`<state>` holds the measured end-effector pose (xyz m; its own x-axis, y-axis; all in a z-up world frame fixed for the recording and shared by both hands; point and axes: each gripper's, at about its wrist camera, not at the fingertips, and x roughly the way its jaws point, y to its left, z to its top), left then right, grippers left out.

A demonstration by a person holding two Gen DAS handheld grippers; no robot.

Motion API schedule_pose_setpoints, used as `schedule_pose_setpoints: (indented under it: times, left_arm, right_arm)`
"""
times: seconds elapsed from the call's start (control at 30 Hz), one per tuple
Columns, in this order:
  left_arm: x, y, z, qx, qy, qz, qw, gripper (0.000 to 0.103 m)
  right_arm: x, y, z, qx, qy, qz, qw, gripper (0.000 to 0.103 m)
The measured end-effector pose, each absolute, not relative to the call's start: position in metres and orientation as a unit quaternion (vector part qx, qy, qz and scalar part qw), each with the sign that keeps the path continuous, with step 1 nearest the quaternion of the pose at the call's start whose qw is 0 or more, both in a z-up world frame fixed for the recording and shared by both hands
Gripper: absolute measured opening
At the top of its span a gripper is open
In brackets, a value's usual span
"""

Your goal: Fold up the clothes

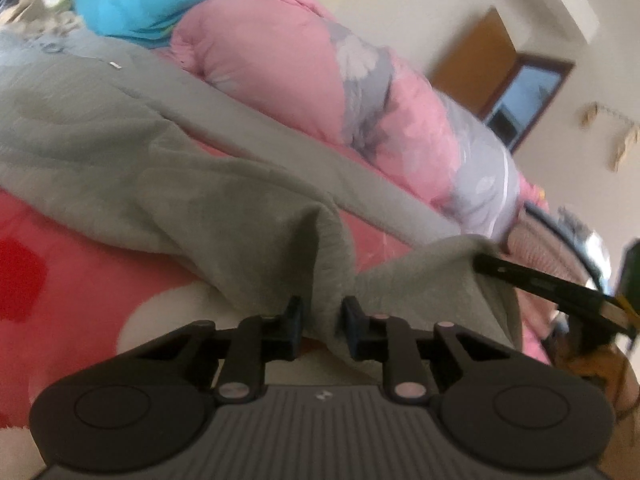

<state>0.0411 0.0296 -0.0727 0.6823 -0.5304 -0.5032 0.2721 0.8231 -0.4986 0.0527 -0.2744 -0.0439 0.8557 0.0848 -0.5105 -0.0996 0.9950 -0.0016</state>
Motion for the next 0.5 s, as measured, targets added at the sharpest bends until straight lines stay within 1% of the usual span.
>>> schedule_pose_setpoints:
  times: [0.03, 0.07, 0.1, 0.13, 0.17, 0.2, 0.27, 0.3, 0.37, 0.47, 0.5]
  left_arm:
    - [0.041, 0.029, -0.073, -0.192, 0.331, -0.225, 0.896, 0.022]
    - [0.041, 0.027, -0.073, -0.189, 0.332, -0.226, 0.896, 0.021]
    - [0.041, 0.026, -0.073, -0.186, 0.334, -0.227, 0.896, 0.02]
    - [0.041, 0.025, -0.073, -0.182, 0.335, -0.228, 0.896, 0.019]
    - [0.042, 0.024, -0.074, -0.182, 0.337, -0.229, 0.895, 0.019]
    - [0.043, 0.024, -0.074, -0.181, 0.338, -0.23, 0.895, 0.02]
    - [0.043, 0.022, -0.074, -0.179, 0.34, -0.23, 0.894, 0.02]
    - [0.043, 0.021, -0.074, -0.178, 0.342, -0.23, 0.894, 0.02]
    - [0.043, 0.019, -0.074, -0.173, 0.342, -0.231, 0.894, 0.019]
    - [0.041, 0.014, -0.073, -0.159, 0.341, -0.229, 0.898, 0.019]
    - [0.041, 0.013, -0.073, -0.154, 0.34, -0.228, 0.899, 0.019]
  right_arm:
    - [0.06, -0.278, -0.052, -0.014, 0.277, 0.042, 0.96, 0.012]
    - [0.064, -0.284, -0.058, 0.0, 0.285, 0.029, 0.958, 0.022]
    - [0.062, -0.294, -0.058, 0.031, 0.288, 0.017, 0.957, 0.028]
    - [0.06, -0.304, -0.058, 0.063, 0.289, 0.005, 0.955, 0.037]
    - [0.052, -0.316, -0.055, 0.101, 0.28, -0.001, 0.955, 0.045]
    - [0.04, -0.327, -0.05, 0.128, 0.268, -0.006, 0.955, 0.048]
    - [0.014, -0.348, -0.039, 0.173, 0.241, -0.015, 0.955, 0.062]
    - [0.0, -0.356, -0.036, 0.187, 0.231, -0.017, 0.955, 0.065]
    - [-0.027, -0.369, -0.035, 0.216, 0.226, -0.01, 0.95, 0.08]
    - [-0.044, -0.367, -0.056, 0.251, 0.263, 0.007, 0.932, 0.087]
    - [-0.049, -0.366, -0.063, 0.262, 0.276, 0.013, 0.925, 0.088]
